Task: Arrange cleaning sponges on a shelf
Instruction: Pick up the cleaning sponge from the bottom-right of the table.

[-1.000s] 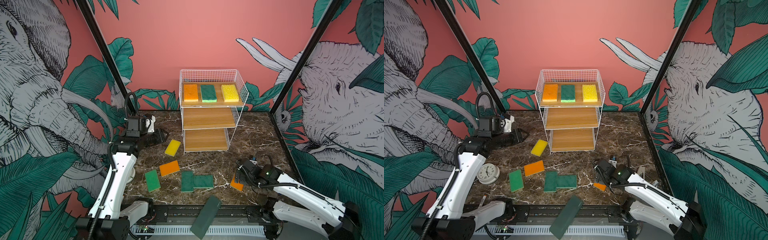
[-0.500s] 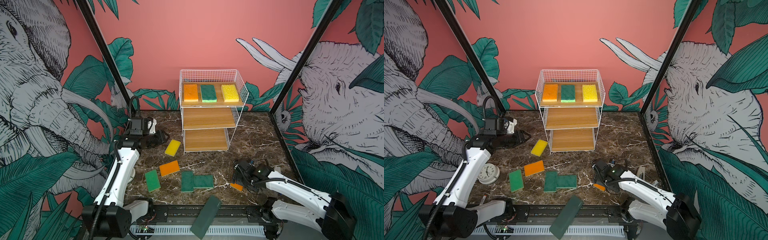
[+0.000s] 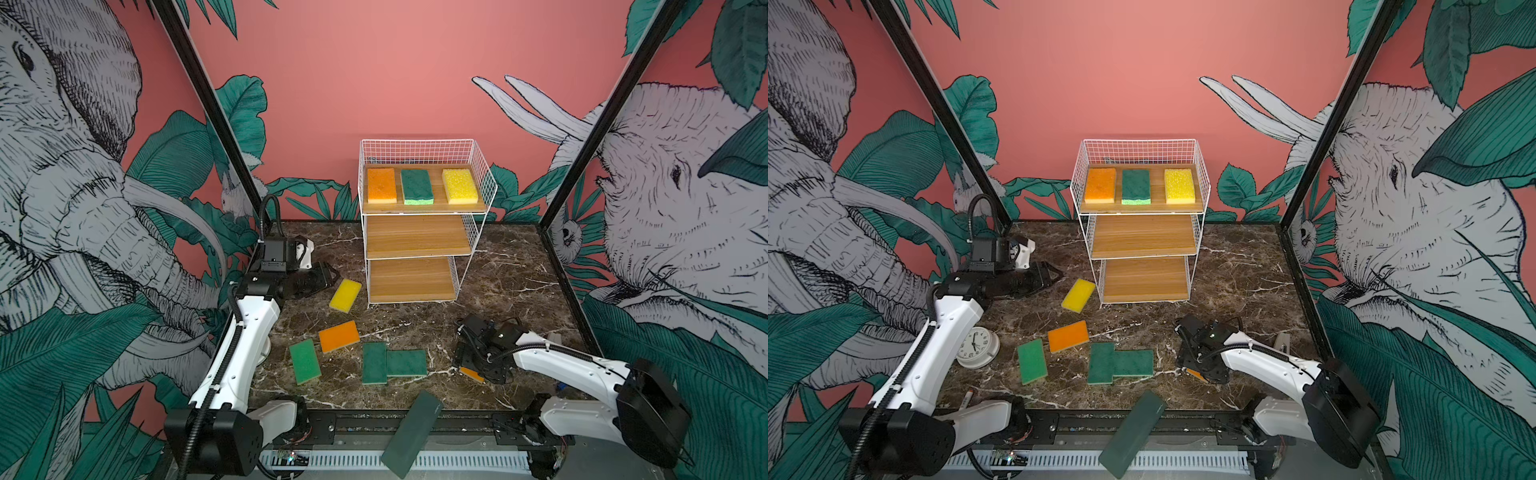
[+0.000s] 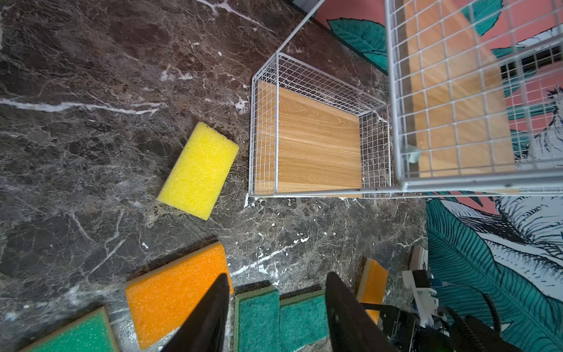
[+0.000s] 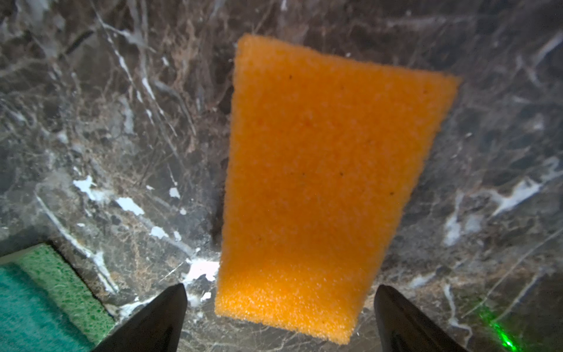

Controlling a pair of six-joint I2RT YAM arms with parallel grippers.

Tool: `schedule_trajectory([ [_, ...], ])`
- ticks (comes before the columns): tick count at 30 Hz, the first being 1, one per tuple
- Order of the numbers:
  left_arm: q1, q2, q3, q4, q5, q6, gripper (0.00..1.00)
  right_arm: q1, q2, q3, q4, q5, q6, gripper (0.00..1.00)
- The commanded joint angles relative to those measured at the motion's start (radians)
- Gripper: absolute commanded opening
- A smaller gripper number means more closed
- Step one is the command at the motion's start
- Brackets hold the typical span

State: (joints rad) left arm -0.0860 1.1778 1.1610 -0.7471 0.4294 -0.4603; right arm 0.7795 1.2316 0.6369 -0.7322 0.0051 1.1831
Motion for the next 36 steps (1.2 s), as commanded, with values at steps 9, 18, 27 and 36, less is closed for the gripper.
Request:
schedule_trajectory([
  [9,0.007,-0.010,-0.002,0.033,0.011,-0.009,0.53,-0.005,0.056,0.004,-0.025,-0.027,0.046,0.98],
  [18,0.006,-0.011,-0.006,0.036,0.009,-0.014,0.53,-0.015,0.051,-0.028,0.008,-0.050,0.053,0.92],
  [27,0.006,-0.018,-0.011,0.044,0.012,-0.020,0.52,-0.017,0.049,-0.031,0.006,-0.048,0.056,0.88],
  [36,0.006,-0.021,-0.003,0.047,0.014,-0.021,0.52,-0.022,0.107,-0.032,0.040,-0.078,0.040,0.76],
])
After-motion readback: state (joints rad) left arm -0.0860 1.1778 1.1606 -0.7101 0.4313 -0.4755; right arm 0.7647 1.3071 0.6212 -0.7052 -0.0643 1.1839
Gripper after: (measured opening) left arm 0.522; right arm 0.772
